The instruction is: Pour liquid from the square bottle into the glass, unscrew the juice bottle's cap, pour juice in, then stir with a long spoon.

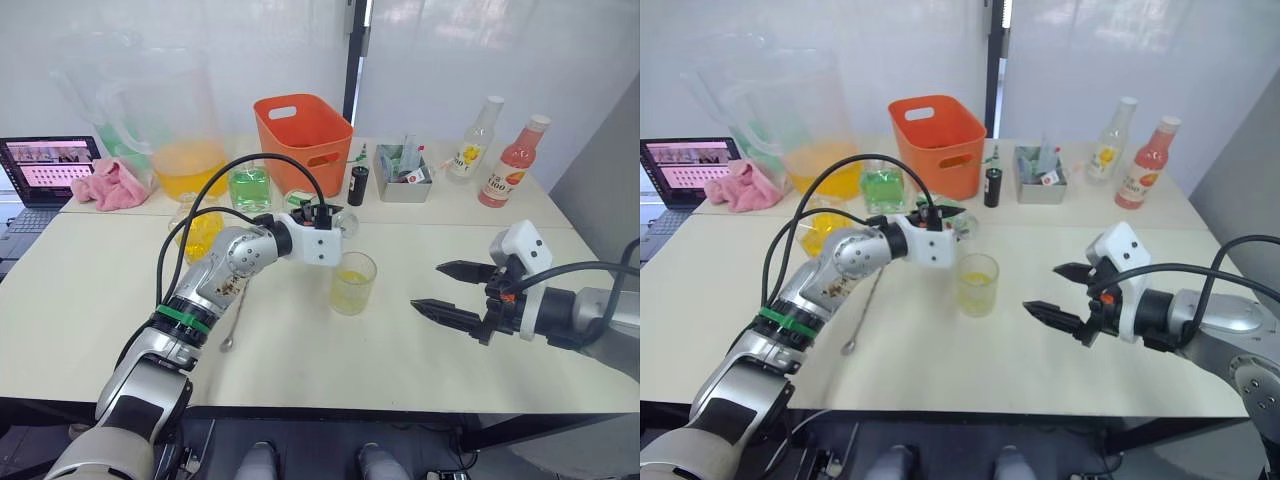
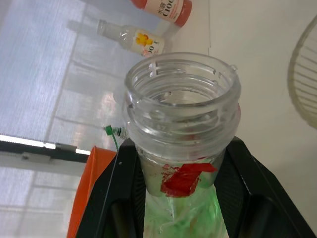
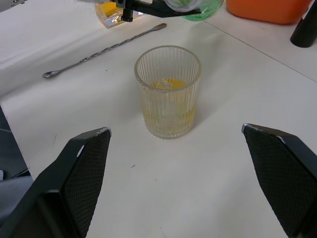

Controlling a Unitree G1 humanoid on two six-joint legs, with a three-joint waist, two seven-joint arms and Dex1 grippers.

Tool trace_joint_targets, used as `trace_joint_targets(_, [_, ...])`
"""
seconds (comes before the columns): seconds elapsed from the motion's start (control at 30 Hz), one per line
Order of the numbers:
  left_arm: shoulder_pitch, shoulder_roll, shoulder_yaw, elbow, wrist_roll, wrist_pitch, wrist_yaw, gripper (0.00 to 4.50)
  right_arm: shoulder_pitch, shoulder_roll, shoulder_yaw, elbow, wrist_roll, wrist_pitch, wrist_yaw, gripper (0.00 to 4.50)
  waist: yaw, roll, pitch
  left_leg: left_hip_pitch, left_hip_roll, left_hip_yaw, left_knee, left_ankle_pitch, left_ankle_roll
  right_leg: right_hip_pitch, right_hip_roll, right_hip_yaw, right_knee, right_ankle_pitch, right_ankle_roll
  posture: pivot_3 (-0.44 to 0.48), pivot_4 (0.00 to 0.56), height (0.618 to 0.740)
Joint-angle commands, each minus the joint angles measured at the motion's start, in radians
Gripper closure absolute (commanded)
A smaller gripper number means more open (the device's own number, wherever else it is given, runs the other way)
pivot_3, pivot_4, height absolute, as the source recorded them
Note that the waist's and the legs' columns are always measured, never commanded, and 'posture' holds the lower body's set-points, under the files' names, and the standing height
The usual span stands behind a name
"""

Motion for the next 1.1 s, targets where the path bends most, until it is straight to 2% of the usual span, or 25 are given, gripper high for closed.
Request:
trace_joint_targets(0.03, [-0.026, -0.025, 0.128, -0.131, -0.171, 0.147, -0.046, 3.08, -0.041, -0.009, -0.004, 0.013, 0.002, -0.022, 0.022, 0.02, 0.000, 0.000, 0.000, 0.000, 0.000, 0.000, 0.000, 0.000, 0.000, 0.000, 0.000, 0.000, 0.000, 0.000, 0.000, 0.000, 0.150, 0.740])
trace_joint_targets(0.17, [0.015, -0.044, 0.240, -0.276, -0.363, 0.409, -0.103, 3.08, -0.079, -0.004, 0.018, 0.043, -0.008, -0.042, 0.066, 0.02, -0.002, 0.000, 0.000, 0.000, 0.000, 0.000, 0.000, 0.000, 0.000, 0.000, 0.000, 0.000, 0.001, 0.000, 0.000, 0.000, 0.150, 0.740])
trace_joint_targets(0.37, [0.074, -0.027, 0.417, -0.516, -0.639, 0.811, -0.114, 3.08, -0.165, 0.018, 0.073, 0.131, -0.034, -0.091, 0.149, 0.02, -0.009, 0.000, 0.000, 0.003, 0.000, -0.001, 0.001, 0.000, 0.000, -0.001, 0.001, 0.000, 0.007, -0.001, 0.001, 0.000, 0.150, 0.740])
trace_joint_targets(0.5, [0.134, 0.038, 0.504, -0.663, -0.820, 1.051, -0.140, 3.08, -0.235, 0.033, 0.140, 0.188, -0.067, -0.118, 0.218, 0.02, -0.013, 0.000, 0.000, 0.003, 0.000, -0.001, 0.002, 0.001, 0.000, -0.001, 0.001, 0.000, 0.008, -0.001, 0.001, 0.000, 0.150, 0.740])
trace_joint_targets(0.6, [0.245, 0.123, 0.584, -0.763, -0.912, 1.113, -0.176, 3.08, -0.292, 0.054, 0.188, 0.245, -0.089, -0.122, 0.258, 0.02, -0.021, 0.000, 0.000, 0.003, 0.000, -0.001, 0.001, 0.001, 0.000, 0.000, 0.001, 0.000, 0.008, -0.001, 0.001, 0.000, 0.150, 0.740])
trace_joint_targets(0.7, [0.310, 0.200, 0.654, -0.779, -0.962, 1.230, -0.135, 3.08, -0.326, 0.077, 0.239, 0.264, -0.104, -0.125, 0.308, 0.02, -0.026, 0.000, 0.000, 0.004, 0.001, -0.001, 0.001, 0.001, 0.000, -0.001, 0.001, 0.000, 0.009, -0.002, 0.000, 0.000, 0.150, 0.740])
trace_joint_targets(0.8, [0.415, 0.247, 0.749, -0.840, -0.959, 1.182, -0.116, 3.08, -0.369, 0.105, 0.272, 0.309, -0.133, -0.151, 0.358, 0.02, -0.029, 0.000, 0.000, 0.004, 0.001, 0.000, 0.001, 0.001, 0.000, -0.001, 0.002, 0.000, 0.009, -0.005, 0.004, 0.000, 0.150, 0.740])
trace_joint_targets(0.9, [0.522, 0.312, 0.838, -0.901, -0.976, 1.217, -0.117, 3.08, -0.404, 0.119, 0.289, 0.336, -0.140, -0.160, 0.421, 0.02, -0.027, 0.000, 0.000, 0.004, 0.001, 0.000, 0.001, 0.001, 0.000, -0.002, 0.002, 0.000, 0.009, -0.005, 0.003, 0.000, 0.150, 0.740])
trace_joint_targets(1.1, [0.736, 0.348, 1.090, -0.948, -1.059, 1.255, -0.139, 3.08, -0.425, 0.138, 0.316, 0.370, -0.160, -0.216, 0.561, 0.02, -0.021, -0.001, 0.000, 0.004, 0.002, 0.000, 0.000, 0.001, 0.000, -0.001, 0.001, -0.001, 0.008, -0.005, 0.002, 0.000, 0.150, 0.740])
